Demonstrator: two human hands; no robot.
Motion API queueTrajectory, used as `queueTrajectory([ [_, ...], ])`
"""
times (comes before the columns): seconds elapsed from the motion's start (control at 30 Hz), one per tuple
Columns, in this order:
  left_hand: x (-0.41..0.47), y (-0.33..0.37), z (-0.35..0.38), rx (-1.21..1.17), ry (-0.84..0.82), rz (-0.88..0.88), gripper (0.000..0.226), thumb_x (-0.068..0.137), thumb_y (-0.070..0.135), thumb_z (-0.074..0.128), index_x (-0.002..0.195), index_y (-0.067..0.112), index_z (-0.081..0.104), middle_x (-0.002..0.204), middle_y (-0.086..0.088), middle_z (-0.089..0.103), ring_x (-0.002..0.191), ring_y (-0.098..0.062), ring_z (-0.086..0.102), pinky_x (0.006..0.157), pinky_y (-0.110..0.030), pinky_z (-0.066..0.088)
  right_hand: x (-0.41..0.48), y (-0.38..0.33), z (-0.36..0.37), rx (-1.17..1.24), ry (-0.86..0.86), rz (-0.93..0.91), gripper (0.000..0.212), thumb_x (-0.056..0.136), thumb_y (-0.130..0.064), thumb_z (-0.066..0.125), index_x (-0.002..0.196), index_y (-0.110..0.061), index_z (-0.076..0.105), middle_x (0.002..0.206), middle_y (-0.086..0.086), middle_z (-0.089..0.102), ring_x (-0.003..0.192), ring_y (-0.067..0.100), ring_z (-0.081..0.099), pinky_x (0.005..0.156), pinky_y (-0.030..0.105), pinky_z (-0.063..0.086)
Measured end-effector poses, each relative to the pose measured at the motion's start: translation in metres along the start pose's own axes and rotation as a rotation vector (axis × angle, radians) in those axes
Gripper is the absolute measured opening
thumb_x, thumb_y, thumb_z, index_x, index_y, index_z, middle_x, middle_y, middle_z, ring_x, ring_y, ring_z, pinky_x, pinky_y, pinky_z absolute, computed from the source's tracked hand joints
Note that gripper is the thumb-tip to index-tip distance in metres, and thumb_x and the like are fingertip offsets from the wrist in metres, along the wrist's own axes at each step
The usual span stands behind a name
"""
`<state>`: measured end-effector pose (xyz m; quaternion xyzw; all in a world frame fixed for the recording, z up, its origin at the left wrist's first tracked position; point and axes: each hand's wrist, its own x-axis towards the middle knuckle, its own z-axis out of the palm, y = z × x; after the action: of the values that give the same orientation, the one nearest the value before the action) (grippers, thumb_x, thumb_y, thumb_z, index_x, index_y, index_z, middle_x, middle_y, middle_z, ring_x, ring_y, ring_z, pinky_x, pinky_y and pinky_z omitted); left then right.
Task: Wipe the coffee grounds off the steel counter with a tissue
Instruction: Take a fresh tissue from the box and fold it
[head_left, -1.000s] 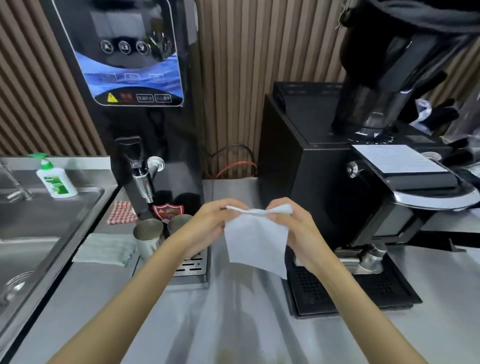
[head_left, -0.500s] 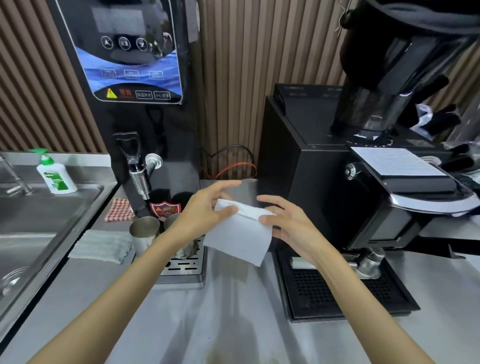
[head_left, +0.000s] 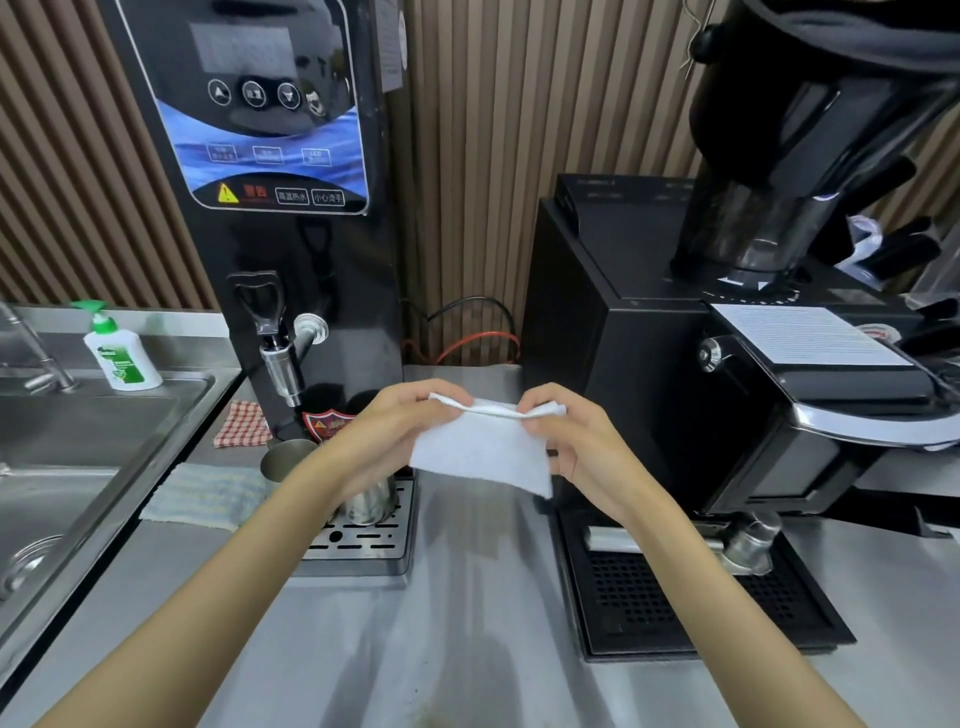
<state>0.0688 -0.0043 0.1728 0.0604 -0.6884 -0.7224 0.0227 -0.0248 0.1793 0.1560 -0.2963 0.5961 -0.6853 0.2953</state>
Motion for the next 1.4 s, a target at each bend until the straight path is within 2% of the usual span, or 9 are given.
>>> queueTrajectory([
  [0.13,0.001,0.001,-0.002,0.016,0.032,0.037,0.017,0.089,0.009,0.053,0.097,0.010,0.068,0.080,0.001,0.068,0.069,-0.008,0.062,0.057,-0.014,0.050,-0.002,-0.004,-0.004,0.086,-0.077,0.055,0.016,0.081,-0.024,0.054,0.088,-0.013,0.063,0.097,0.004,0.063,0.082,0.017,0.066,0.060,0.029,0.055],
  [0.23,0.004,-0.005,-0.002,0.128,0.108,0.103,0.025,0.085,0.008,0.060,0.102,0.025,0.066,0.084,0.003,0.065,0.080,-0.013,0.062,0.074,-0.023,0.050,-0.001,0.000,-0.005,-0.003,0.039,0.017,0.012,0.087,-0.013,0.059,0.098,-0.014,0.060,0.095,0.001,0.064,0.086,0.014,0.066,0.068,0.028,0.057],
  [0.33,0.011,-0.009,0.001,0.234,0.197,0.124,0.029,0.082,0.007,0.064,0.098,0.031,0.063,0.083,0.003,0.062,0.085,-0.018,0.060,0.080,-0.029,0.046,0.004,0.003,-0.006,-0.041,0.131,0.039,0.028,0.086,-0.008,0.060,0.113,-0.013,0.057,0.100,0.003,0.066,0.088,0.013,0.067,0.075,0.027,0.057],
  [0.53,0.016,-0.012,0.001,0.292,0.086,0.038,0.008,0.088,0.017,0.059,0.083,0.023,0.058,0.089,-0.004,0.060,0.083,-0.018,0.058,0.075,-0.032,0.047,0.006,0.005,-0.002,-0.127,0.200,-0.031,0.012,0.090,-0.010,0.054,0.100,-0.010,0.060,0.090,0.001,0.063,0.082,0.010,0.062,0.062,0.017,0.052],
  [0.73,0.011,-0.006,-0.002,-0.072,-0.008,0.069,0.019,0.089,0.002,0.049,0.090,0.013,0.065,0.087,0.000,0.065,0.076,-0.012,0.061,0.061,-0.018,0.054,0.005,0.002,0.002,0.024,0.080,0.010,0.014,0.096,-0.008,0.041,0.098,-0.012,0.054,0.085,0.012,0.058,0.054,0.015,0.060,0.056,0.030,0.057],
  [0.9,0.009,-0.002,-0.007,-0.163,-0.071,0.019,0.022,0.080,0.025,0.055,0.091,0.014,0.071,0.090,0.002,0.075,0.082,-0.011,0.069,0.067,-0.017,0.055,0.004,0.000,-0.004,0.090,-0.005,0.014,0.010,0.080,-0.014,0.055,0.088,-0.013,0.061,0.103,0.009,0.059,0.084,0.025,0.068,0.067,0.039,0.059],
  [1.0,0.009,-0.002,-0.008,-0.030,0.009,0.081,0.016,0.083,0.014,0.059,0.095,0.016,0.070,0.087,0.008,0.072,0.077,-0.006,0.066,0.063,-0.015,0.054,0.005,0.001,-0.003,-0.010,0.056,0.041,0.013,0.081,-0.020,0.059,0.091,-0.014,0.062,0.106,0.007,0.057,0.092,0.025,0.064,0.070,0.044,0.059],
  [1.2,0.018,-0.002,-0.005,0.297,0.214,0.134,0.021,0.083,0.000,0.060,0.098,0.015,0.062,0.081,0.004,0.059,0.071,-0.008,0.058,0.061,-0.012,0.052,0.011,0.004,-0.002,-0.186,0.181,0.051,0.025,0.085,-0.007,0.061,0.110,-0.013,0.061,0.100,0.006,0.065,0.085,0.017,0.066,0.066,0.035,0.062],
  [1.4,0.024,-0.009,-0.008,0.000,0.071,-0.019,0.020,0.086,-0.006,0.051,0.081,0.007,0.064,0.083,-0.004,0.062,0.081,-0.014,0.062,0.074,-0.016,0.054,0.020,0.013,-0.004,-0.154,0.300,0.000,0.016,0.085,0.005,0.056,0.096,0.000,0.067,0.091,0.008,0.063,0.082,0.013,0.066,0.080,0.027,0.059],
])
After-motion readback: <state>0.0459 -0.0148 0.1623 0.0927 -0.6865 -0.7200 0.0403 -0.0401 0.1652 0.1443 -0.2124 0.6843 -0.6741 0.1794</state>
